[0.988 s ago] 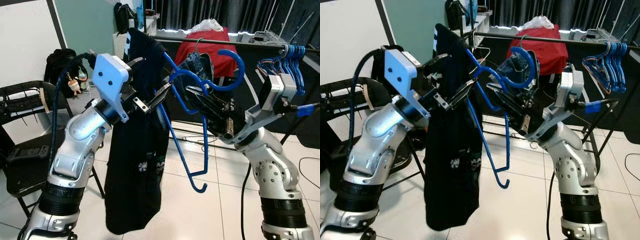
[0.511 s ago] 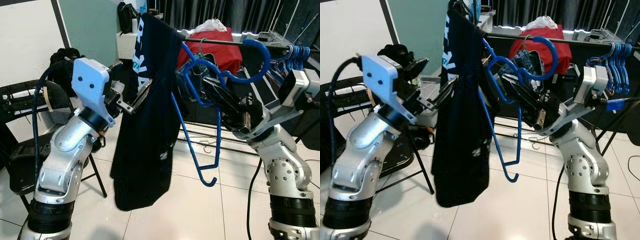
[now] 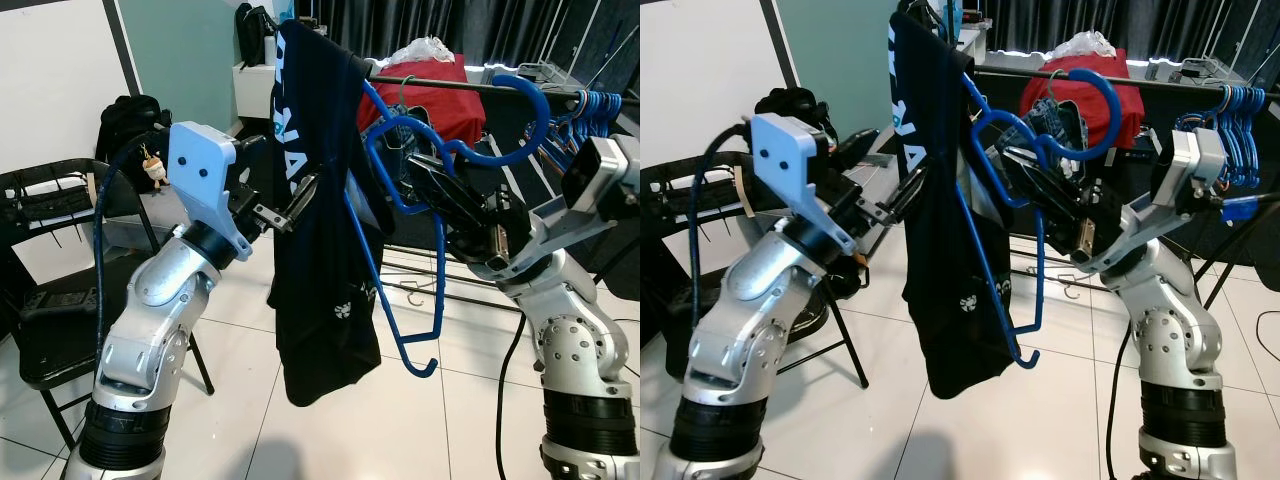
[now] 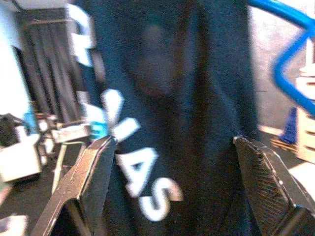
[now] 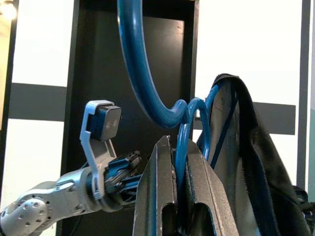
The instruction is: Hang hanger
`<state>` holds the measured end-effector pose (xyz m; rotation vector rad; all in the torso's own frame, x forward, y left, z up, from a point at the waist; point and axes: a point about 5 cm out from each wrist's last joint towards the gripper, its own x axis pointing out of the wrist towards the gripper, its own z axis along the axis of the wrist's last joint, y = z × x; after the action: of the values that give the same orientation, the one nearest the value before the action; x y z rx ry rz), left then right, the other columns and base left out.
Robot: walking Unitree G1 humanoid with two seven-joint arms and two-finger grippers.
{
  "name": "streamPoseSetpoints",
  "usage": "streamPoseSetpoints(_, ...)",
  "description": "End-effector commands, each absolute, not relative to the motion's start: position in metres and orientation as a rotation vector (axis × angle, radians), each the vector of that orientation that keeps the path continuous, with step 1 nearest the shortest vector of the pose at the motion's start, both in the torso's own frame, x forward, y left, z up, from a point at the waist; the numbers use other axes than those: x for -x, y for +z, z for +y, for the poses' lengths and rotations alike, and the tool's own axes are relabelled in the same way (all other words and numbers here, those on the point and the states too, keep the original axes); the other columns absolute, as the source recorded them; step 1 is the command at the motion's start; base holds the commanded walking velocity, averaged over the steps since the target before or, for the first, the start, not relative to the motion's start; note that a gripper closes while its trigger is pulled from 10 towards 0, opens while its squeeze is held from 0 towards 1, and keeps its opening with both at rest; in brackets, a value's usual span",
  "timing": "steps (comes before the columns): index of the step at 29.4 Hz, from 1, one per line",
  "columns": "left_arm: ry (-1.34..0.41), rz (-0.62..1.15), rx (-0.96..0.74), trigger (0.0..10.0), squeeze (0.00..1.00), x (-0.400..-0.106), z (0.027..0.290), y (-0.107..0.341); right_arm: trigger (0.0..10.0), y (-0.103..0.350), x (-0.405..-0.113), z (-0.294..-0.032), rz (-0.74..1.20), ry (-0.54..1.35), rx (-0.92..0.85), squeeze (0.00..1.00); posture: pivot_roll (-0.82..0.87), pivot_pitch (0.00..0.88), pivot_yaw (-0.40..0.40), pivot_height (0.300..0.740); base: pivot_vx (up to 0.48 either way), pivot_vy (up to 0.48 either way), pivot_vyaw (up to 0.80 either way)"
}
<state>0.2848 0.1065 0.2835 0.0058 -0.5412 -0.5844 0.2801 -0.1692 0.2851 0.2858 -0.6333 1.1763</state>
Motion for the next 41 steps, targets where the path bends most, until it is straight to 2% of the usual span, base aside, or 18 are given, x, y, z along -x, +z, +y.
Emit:
streamPoseSetpoints(1,-0.610,-0.508,0.005,10.0,0.00,-0.282,0.103,0.278,10.0,0.292,-0.275,-0.172,-0.679,1.184,-0.280,0.00,-0.02,0.000,-0.003,0.736,0.000,0.000,0.00)
streamPoseSetpoints(11,-0.653,-0.459,0.035,10.0,0.00,-0.278,0.099,0.271,10.0,0.294,-0.277,-0.171,-0.681,1.185,-0.282,0.00,-0.01,0.000,-0.008,0.736,0.000,0.000,0.00)
streamPoseSetpoints(12,-0.641,-0.454,0.021,8.4,0.00,-0.279,0.100,0.270,10.0,0.294,-0.277,-0.171,-0.683,1.186,-0.283,0.00,-0.01,0.000,-0.008,0.736,0.000,0.000,0.00)
streamPoseSetpoints(13,-0.635,-0.447,0.010,0.0,0.00,-0.280,0.100,0.269,10.0,0.294,-0.277,-0.170,-0.684,1.186,-0.283,0.00,-0.01,0.000,-0.008,0.736,0.000,0.000,0.00)
streamPoseSetpoints(23,-0.568,-0.467,-0.019,0.0,0.00,-0.281,0.108,0.273,10.0,0.294,-0.279,-0.173,-0.678,1.146,-0.281,0.00,-0.01,0.000,-0.009,0.736,0.000,0.000,0.00)
streamPoseSetpoints(28,-0.585,-0.605,-0.006,0.0,0.00,-0.269,0.117,0.294,10.0,0.288,-0.295,-0.178,-0.642,1.009,-0.299,0.00,0.00,0.000,-0.022,0.736,0.000,0.000,0.00)
streamPoseSetpoints(29,-0.675,-0.636,-0.020,0.0,0.00,-0.260,0.112,0.297,10.0,0.287,-0.302,-0.180,-0.637,0.949,-0.320,0.00,0.01,0.000,-0.028,0.736,0.000,0.000,0.00)
streamPoseSetpoints(30,-0.675,-0.636,-0.020,0.0,0.00,-0.260,0.112,0.297,10.0,0.287,-0.302,-0.180,-0.637,0.949,-0.320,0.00,0.01,0.000,-0.028,0.736,0.000,0.000,0.00)
streamPoseSetpoints(33,-0.938,-0.634,-0.054,0.0,0.00,-0.233,0.093,0.290,10.0,0.289,-0.317,-0.184,-0.647,0.829,-0.397,0.00,0.03,0.000,-0.040,0.736,0.000,0.000,0.00)
streamPoseSetpoints(40,-1.126,-0.594,-0.068,0.0,0.00,-0.211,0.079,0.278,10.0,0.291,-0.335,-0.189,-0.650,0.701,-0.488,0.00,0.04,0.000,-0.056,0.736,0.000,0.000,0.00)
streamPoseSetpoints(41,-1.159,-0.583,-0.082,0.6,0.00,-0.207,0.077,0.275,10.0,0.291,-0.339,-0.189,-0.647,0.674,-0.517,0.00,0.05,0.000,-0.061,0.736,0.000,0.000,0.00)
